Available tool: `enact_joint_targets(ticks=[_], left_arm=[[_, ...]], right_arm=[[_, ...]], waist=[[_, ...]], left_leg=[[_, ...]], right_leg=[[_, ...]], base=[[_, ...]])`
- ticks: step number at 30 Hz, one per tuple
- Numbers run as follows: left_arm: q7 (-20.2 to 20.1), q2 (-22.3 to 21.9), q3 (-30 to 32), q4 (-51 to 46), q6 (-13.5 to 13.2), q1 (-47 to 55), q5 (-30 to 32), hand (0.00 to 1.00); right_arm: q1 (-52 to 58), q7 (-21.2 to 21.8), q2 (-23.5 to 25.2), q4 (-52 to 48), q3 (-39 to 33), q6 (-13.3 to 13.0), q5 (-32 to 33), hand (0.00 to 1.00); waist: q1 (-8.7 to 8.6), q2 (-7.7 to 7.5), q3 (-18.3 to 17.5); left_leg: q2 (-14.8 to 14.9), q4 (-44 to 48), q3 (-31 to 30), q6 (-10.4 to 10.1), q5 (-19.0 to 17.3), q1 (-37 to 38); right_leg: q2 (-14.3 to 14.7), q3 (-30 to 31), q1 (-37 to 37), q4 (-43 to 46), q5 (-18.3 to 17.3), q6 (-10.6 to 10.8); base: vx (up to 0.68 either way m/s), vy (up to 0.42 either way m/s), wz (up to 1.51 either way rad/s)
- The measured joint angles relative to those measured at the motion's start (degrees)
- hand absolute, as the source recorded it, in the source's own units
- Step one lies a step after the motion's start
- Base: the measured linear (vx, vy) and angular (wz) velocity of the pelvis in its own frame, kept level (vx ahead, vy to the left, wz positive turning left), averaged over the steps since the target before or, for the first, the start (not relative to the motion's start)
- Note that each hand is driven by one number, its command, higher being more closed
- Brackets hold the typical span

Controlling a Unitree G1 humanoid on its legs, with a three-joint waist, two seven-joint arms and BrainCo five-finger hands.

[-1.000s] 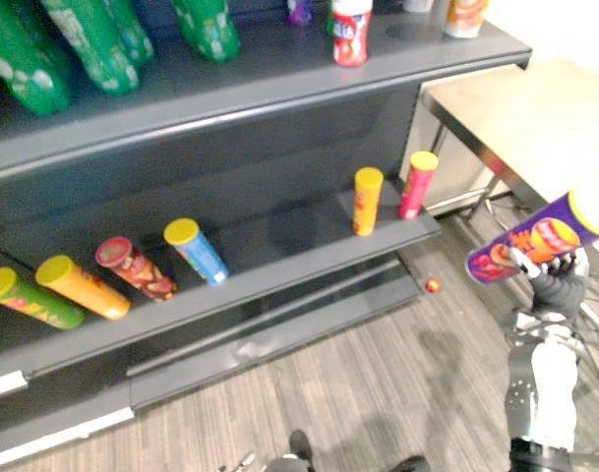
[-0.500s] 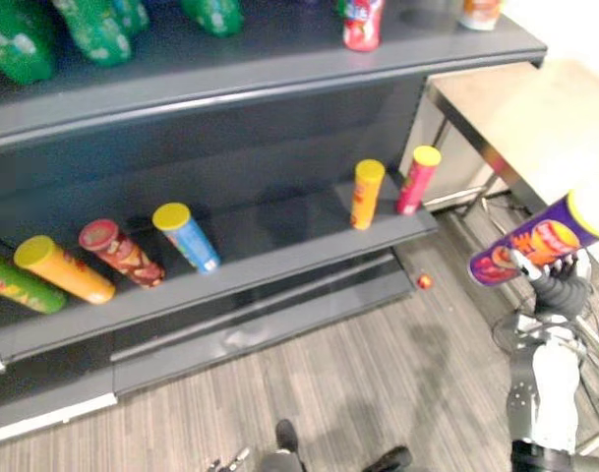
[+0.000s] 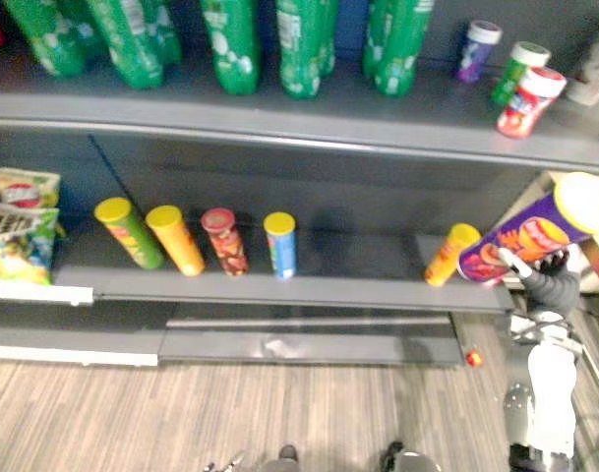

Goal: Put the gum and the chips on the shelf.

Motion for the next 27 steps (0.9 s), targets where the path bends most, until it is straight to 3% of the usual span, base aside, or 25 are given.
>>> enact_joint_targets(ticks=[1, 3, 5, 10, 14, 19, 20, 23, 27], left_arm=[[0.0, 0.5, 0.4, 0.4, 0.0, 0.2, 0.0, 0.0], [0.0, -0.9, 1.3, 0.5, 0.1, 0.4, 0.0, 0.0], [-0.2, -2.7, 2.7, 0.6, 0.1, 1.1, -1.9, 0.0], [-0.2, -3.3, 4.0, 0.3, 0.0, 1.0, -2.2, 0.0], [-0.1, -3.5, 3.7, 0.3, 0.1, 0.4, -2.1, 0.0], [0.5, -3.4, 2.6, 0.3, 0.0, 0.4, -1.6, 0.0], [1.2, -3.1, -0.3, 0.2, -0.1, -0.2, -1.0, 0.0], [1.4, -2.7, -2.1, -0.2, -0.2, -1.1, -0.9, 0.0], [2.7, -1.2, -8.3, -4.9, -0.7, -2.7, -1.1, 0.0]], right_arm=[[0.1, 0.3, -0.1, -0.2, 0.0, -0.3, 0.0, 1.0], [0.1, 0.4, -0.1, -0.4, 0.0, -0.3, 0.0, 1.0], [1.2, 0.4, -0.1, -0.4, -0.2, -0.3, 0.0, 1.0], [4.9, 1.8, 0.1, -2.1, -0.3, -0.8, 0.2, 1.0], [6.7, 3.0, 1.4, -2.1, 1.3, -1.2, 0.2, 1.0], [7.8, 4.4, 2.2, -2.1, 6.7, -1.2, 0.1, 1.0], [8.1, 5.2, 2.0, -0.4, 12.1, -1.2, -2.0, 1.0], [8.1, 4.7, 1.8, 1.2, 13.8, -1.1, -2.5, 1.0], [0.2, 1.6, 1.1, 8.9, 17.2, -1.3, -7.4, 1.0]], waist=[[0.26, -0.55, 0.1], [0.53, 1.04, 0.1], [0.15, 2.86, -0.3], [-1.08, 3.25, -0.5], [-1.15, 3.69, -0.8], [-0.93, 3.89, -1.0], [-0.86, 4.24, -1.0], [-0.69, 4.45, -1.0], [-0.29, 5.18, 2.5]], left_leg=[[0.3, 0.9, -0.9, -1.8, -1.4, -0.1], [2.7, 1.3, -1.0, -3.3, -2.1, -0.1], [6.3, -0.4, -1.0, -5.1, -1.5, 0.4], [10.2, -3.9, -2.9, -7.8, 1.1, -0.2], [9.9, -6.7, -2.8, -7.9, 4.0, -1.1], [9.2, -7.3, -1.6, -7.8, 4.3, -1.0], [8.1, -7.9, 0.4, -7.3, 4.8, -1.6], [7.5, -8.2, 0.4, -7.1, 4.9, -2.2], [5.9, -6.6, -0.8, -6.4, 5.7, -5.5]], right_leg=[[0.1, 0.8, 1.4, -1.0, -2.9, 2.2], [2.7, -0.1, 2.5, -3.4, -4.2, 2.2], [6.3, -1.6, 3.2, -4.4, -4.8, 0.7], [9.7, -6.9, 4.9, -6.6, -6.0, -1.3], [9.3, -9.9, 5.2, -8.1, -5.8, -1.5], [8.8, -9.7, 6.1, -10.7, -4.2, -1.1], [8.3, -8.3, 5.9, -14.2, -1.3, -0.7], [7.7, -8.4, 5.9, -14.6, -0.7, -0.4], [5.7, -9.2, 2.6, -11.6, -0.6, -0.3]], base=[[0.15, -0.306, 0.28], [0.15, -0.295, 0.0], [0.13, -0.257, -0.03], [0.08, -0.163, 0.38], [0.04, -0.041, 0.45], [-0.01, 0.026, -0.01], [-0.12, 0.064, -0.35], [-0.07, 0.033, -0.06], [-0.07, 0.028, 0.13]])
